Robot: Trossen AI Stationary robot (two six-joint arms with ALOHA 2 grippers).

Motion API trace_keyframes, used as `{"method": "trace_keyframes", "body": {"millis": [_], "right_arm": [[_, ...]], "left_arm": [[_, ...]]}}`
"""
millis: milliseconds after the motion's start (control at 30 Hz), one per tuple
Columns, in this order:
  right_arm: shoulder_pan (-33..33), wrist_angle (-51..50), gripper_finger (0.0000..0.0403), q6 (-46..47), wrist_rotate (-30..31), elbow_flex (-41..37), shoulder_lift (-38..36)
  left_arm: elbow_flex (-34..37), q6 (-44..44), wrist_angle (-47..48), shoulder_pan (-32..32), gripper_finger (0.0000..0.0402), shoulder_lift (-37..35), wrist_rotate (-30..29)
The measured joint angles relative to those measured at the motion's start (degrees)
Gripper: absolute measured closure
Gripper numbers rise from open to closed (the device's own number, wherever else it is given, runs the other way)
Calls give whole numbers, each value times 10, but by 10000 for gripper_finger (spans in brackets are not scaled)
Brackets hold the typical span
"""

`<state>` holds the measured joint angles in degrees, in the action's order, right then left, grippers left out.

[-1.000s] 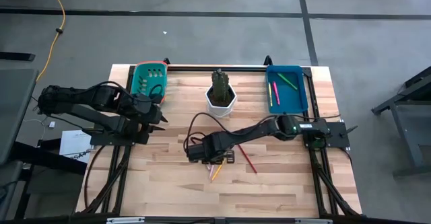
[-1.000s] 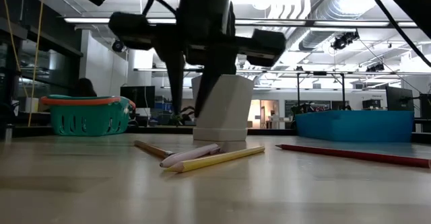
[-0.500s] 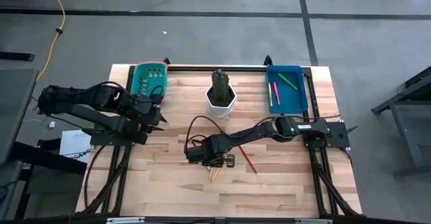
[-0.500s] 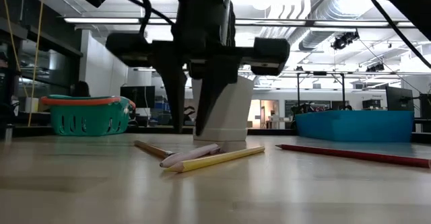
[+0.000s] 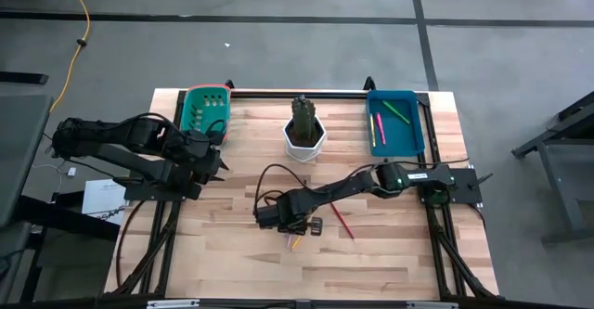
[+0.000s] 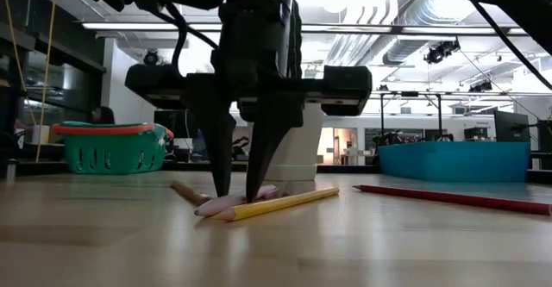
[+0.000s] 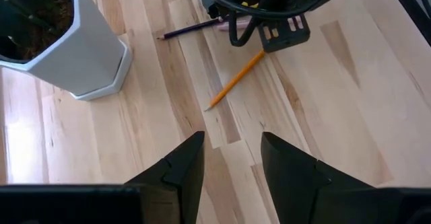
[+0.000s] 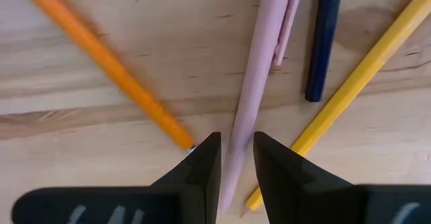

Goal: Sort pens & pencils
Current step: Put the pink pen into the blue bin

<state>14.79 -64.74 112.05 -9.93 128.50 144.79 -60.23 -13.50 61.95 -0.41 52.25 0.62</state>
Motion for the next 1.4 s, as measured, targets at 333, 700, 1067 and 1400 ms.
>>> {"method": "trace_keyframes", "body": {"millis": [333, 700, 1067, 1400], "right_arm": [[0, -3, 325, 2, 0, 0, 0], [0, -5, 364, 1, 2, 0, 0], [0, -8, 385, -3, 3, 0, -1], [0, -8, 385, -4, 9, 0, -1]], "left_arm": [[0, -12, 1, 0, 268, 0, 0], [0, -13, 1, 0, 268, 0, 0], [0, -14, 1, 0, 268, 0, 0], [0, -14, 1, 0, 268, 0, 0]]}}
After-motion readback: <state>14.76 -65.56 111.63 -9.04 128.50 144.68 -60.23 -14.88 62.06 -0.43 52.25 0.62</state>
